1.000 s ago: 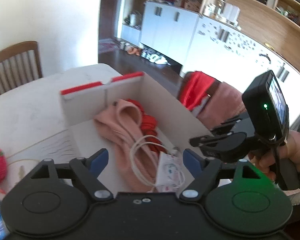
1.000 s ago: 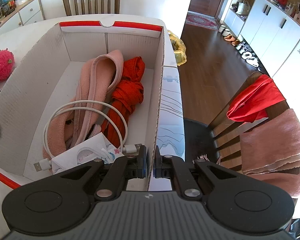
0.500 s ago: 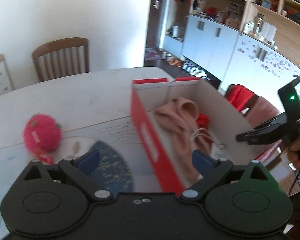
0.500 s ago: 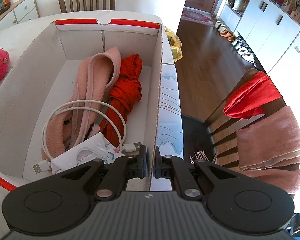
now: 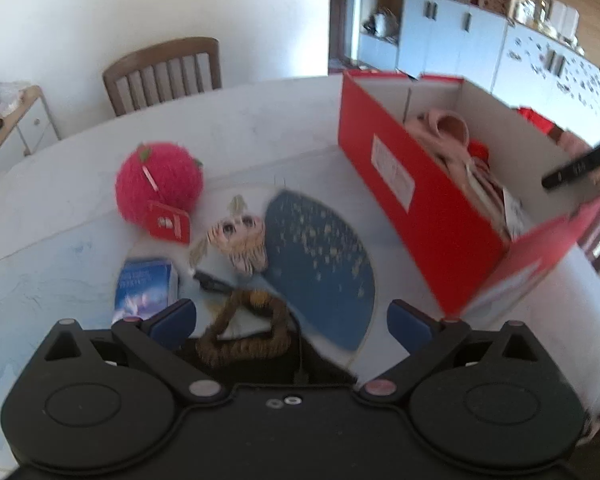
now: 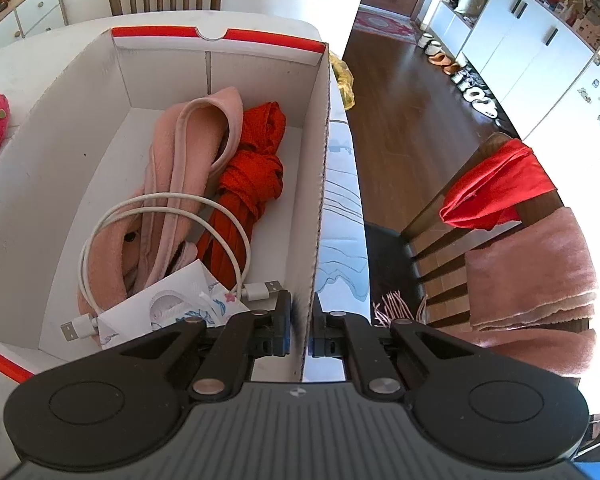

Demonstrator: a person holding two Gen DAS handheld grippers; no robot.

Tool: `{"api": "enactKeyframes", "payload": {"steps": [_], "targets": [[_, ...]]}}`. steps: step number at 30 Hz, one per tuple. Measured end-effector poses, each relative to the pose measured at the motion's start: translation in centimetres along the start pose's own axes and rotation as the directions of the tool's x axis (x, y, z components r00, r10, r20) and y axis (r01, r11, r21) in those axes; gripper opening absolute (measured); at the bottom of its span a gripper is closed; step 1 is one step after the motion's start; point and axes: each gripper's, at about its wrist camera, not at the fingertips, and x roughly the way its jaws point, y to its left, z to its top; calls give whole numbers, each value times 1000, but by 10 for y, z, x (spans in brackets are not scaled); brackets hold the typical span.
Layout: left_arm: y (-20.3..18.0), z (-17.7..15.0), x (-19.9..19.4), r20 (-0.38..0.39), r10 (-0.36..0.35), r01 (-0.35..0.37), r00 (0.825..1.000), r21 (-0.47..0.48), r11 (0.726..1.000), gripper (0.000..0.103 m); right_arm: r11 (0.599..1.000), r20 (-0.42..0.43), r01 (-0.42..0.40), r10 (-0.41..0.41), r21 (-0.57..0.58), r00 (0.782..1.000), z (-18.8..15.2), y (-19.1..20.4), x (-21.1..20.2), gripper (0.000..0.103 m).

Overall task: Organize objects
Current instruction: 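Move the left gripper back to the table over the brown beaded bracelet, then close the left gripper on the brown beaded bracelet and lift it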

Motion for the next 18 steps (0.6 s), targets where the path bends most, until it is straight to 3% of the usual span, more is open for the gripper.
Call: {"api": "enactKeyframes", "payload": {"steps": [6, 8, 18], "targets": [[2, -11, 7, 24, 10, -12, 1000, 85, 996, 96, 1000, -9, 25, -25, 17, 1000, 2, 4, 1, 9], [3, -12, 12, 28, 21, -24, 999, 116, 993, 86, 999, -12, 27, -26, 26, 1000, 2, 4, 1, 9], [21, -17, 22, 12, -47, 44, 999, 164, 986, 66, 999, -28, 40, -39, 37, 999, 1, 12, -1, 9]]}}
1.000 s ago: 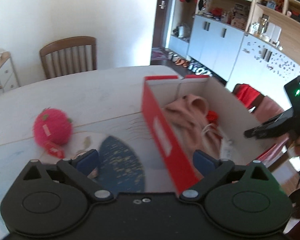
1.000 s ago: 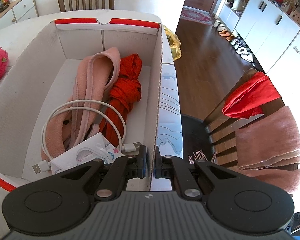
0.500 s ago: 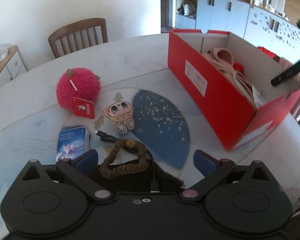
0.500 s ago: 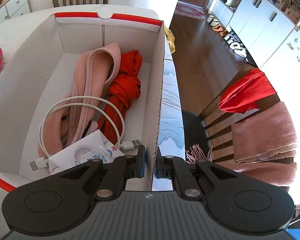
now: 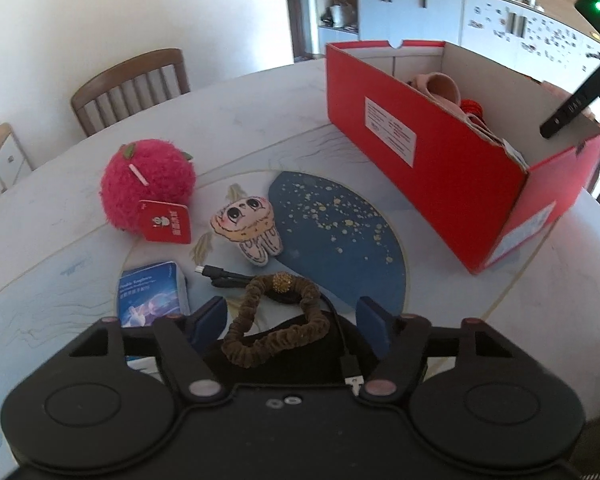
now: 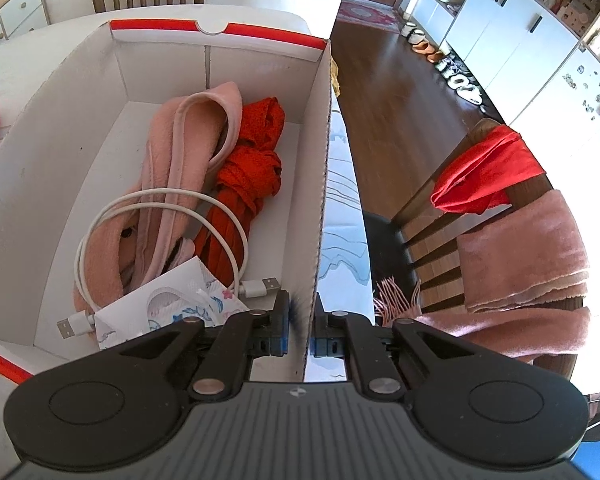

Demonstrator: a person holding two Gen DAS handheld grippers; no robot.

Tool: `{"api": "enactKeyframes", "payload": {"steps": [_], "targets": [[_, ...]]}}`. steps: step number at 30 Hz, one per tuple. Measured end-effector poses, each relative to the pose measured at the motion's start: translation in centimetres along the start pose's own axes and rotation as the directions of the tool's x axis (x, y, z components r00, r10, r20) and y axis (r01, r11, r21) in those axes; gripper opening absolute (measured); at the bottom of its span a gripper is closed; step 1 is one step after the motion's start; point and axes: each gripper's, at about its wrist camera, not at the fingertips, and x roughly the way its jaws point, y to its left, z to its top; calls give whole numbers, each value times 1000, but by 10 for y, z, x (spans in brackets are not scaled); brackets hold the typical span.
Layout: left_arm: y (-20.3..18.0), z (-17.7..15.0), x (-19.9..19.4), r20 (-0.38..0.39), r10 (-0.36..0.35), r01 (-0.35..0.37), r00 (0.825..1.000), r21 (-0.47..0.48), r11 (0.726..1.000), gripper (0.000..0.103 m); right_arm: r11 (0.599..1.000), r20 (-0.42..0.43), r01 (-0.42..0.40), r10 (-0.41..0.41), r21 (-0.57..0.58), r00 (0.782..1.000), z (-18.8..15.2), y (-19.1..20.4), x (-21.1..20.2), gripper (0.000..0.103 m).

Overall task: Organize objects
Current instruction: 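Close the left gripper on the brown beaded bracelet and lift it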

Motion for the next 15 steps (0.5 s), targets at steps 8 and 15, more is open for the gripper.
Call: {"api": "enactKeyframes", "payload": {"steps": [8, 15], "targets": [[4, -8, 14, -36, -47, 49, 998, 47, 998, 36, 1000, -2, -2, 2, -4, 1000, -1, 1, -1, 9], [0, -5, 11, -54, -73, 76, 996, 67, 995, 8, 1000, 1, -12, 12, -7, 1000, -2, 1, -2, 9]]}}
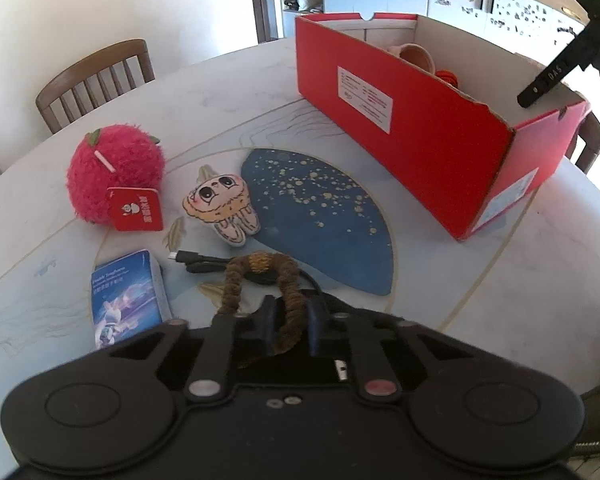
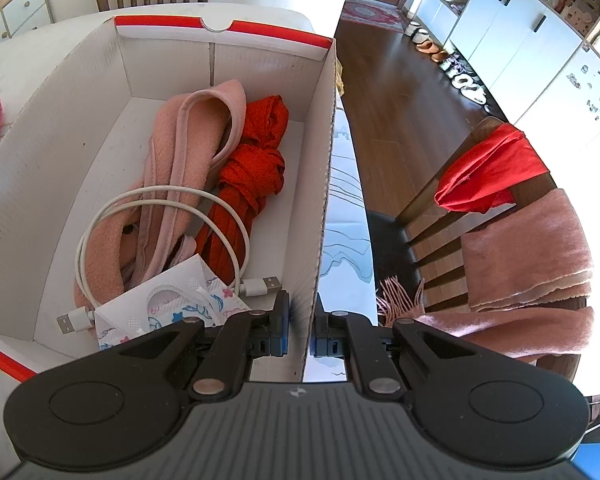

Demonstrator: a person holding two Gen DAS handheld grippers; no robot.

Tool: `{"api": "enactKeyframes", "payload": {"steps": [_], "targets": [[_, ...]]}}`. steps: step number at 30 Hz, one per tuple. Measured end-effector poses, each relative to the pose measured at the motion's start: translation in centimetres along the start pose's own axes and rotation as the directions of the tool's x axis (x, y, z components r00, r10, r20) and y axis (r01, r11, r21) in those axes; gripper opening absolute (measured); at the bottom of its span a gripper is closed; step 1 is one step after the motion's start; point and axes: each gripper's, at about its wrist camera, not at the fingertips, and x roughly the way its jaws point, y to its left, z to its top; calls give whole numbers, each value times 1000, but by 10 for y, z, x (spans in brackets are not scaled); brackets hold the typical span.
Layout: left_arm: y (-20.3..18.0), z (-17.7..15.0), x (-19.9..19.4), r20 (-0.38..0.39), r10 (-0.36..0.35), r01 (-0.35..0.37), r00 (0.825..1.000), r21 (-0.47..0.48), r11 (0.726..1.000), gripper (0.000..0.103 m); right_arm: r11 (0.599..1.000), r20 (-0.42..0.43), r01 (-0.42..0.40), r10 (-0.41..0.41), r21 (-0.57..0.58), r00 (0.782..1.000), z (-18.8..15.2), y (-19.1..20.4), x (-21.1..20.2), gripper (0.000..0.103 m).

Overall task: Organize objects
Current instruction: 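Close the left gripper on the brown beaded bracelet and lift it, then carry the bracelet with the left gripper over the box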

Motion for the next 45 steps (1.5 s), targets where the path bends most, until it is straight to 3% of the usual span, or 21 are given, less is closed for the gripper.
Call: {"api": "enactKeyframes", "payload": {"steps": [6, 11, 26, 36, 45], "targets": [[-1, 7, -1, -6, 31, -31, 1000, -23, 999, 6, 1000, 8, -18, 18, -5, 1000, -2, -3, 0, 9], [12, 22, -15, 24, 31, -28, 999, -112, 993, 5, 999, 11, -33, 33, -11, 999, -4, -5, 1, 9], [15, 71, -38, 75, 3, 22, 997, -335, 942, 5, 991, 46, -124, 126, -41, 991, -10, -17, -2, 6], [-18, 135, -54, 144, -37, 72, 989, -242, 968, 5, 985, 57, -160, 164, -68, 985, -11, -23, -2, 7], [-73, 196, -29, 161, -112, 126, 981, -82, 989, 5, 982, 59, -179, 183, -66, 981, -11, -29, 0, 7]]}}
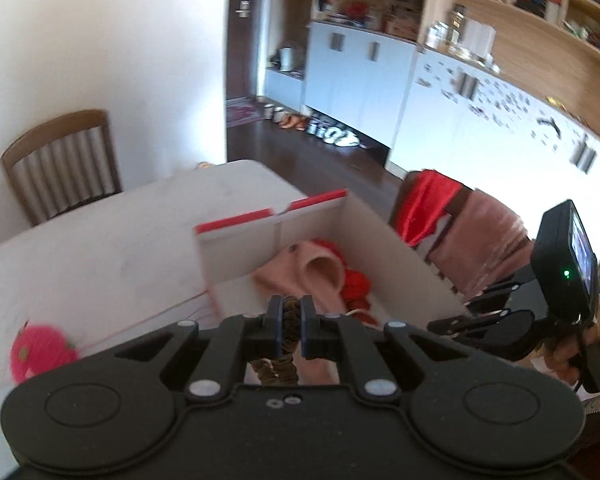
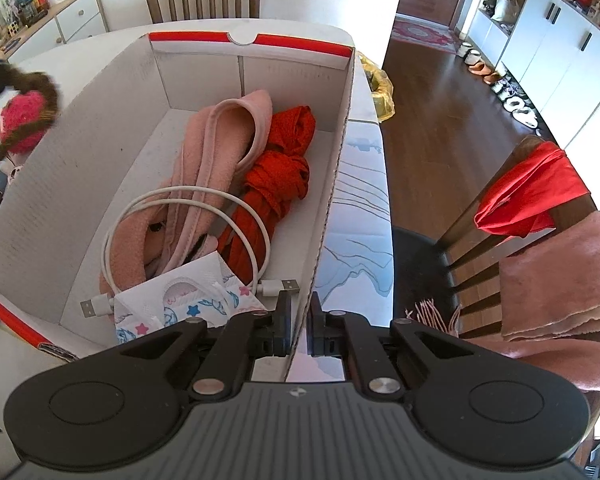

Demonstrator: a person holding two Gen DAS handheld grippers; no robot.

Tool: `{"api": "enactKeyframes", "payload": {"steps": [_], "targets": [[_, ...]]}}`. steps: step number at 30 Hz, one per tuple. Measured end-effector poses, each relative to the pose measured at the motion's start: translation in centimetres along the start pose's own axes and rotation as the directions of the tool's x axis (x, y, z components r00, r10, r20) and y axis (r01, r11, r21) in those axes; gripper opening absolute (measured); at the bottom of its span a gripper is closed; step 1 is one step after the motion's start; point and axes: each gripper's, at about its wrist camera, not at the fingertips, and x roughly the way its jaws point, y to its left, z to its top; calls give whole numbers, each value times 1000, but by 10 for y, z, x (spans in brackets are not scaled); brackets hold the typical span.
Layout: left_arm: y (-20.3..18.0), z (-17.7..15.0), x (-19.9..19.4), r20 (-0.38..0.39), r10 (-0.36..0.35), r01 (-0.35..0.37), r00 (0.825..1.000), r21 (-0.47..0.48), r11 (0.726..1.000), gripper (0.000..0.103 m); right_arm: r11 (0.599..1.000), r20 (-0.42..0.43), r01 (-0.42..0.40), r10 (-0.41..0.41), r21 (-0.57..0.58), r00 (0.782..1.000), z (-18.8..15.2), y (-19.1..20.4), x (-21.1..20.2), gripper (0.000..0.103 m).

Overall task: Organize objects
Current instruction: 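Carry the bracelet with the left gripper over the box, then open the left gripper to drop the bracelet beside the pink scarf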

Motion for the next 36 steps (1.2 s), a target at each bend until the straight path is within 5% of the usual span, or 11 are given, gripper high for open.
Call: {"api": "enactKeyframes", "payload": {"steps": [6, 16, 36], "targets": [[-20, 10, 43, -57, 8, -6, 998, 47, 999, 5, 1000, -4, -16, 16, 5, 1000, 0, -6, 0, 7], [-19, 1, 122, -195, 134, -109, 972, 135, 985, 5, 1000, -3, -23, 23, 4, 1000, 2, -8, 2, 7], [-21, -16, 168, -361, 119, -83, 925, 114, 990, 17, 999, -10, -38, 38, 22, 999, 3, -13, 5, 7]]}}
